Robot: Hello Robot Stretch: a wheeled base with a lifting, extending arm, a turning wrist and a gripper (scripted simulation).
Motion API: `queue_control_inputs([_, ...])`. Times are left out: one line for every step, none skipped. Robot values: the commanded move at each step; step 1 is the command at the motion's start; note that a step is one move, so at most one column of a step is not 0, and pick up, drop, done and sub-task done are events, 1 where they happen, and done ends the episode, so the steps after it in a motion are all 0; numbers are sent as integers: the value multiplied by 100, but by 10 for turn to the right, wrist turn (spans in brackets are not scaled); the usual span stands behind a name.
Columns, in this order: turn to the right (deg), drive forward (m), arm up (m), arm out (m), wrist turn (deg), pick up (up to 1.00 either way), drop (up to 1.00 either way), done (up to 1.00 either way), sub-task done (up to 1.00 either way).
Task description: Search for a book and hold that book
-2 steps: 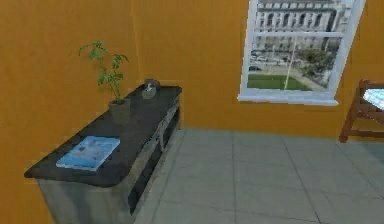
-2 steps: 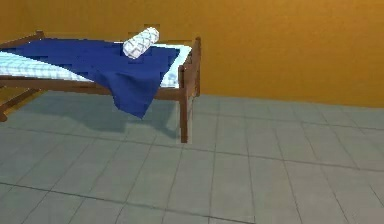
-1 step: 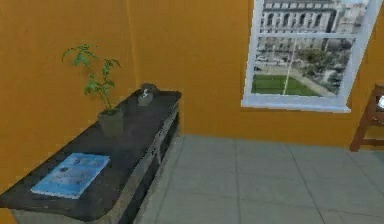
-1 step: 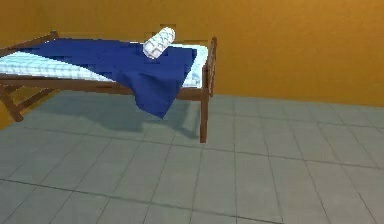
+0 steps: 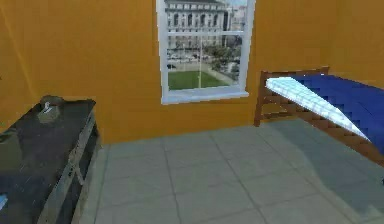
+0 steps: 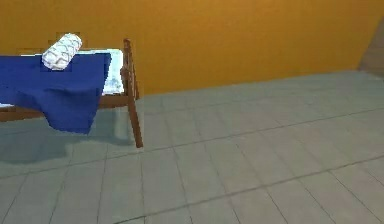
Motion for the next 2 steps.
queue_control_inputs([0,25,0,0,0,0,0,0,0])
queue_control_inputs([-450,0,0,0,0,0,0,0,0])
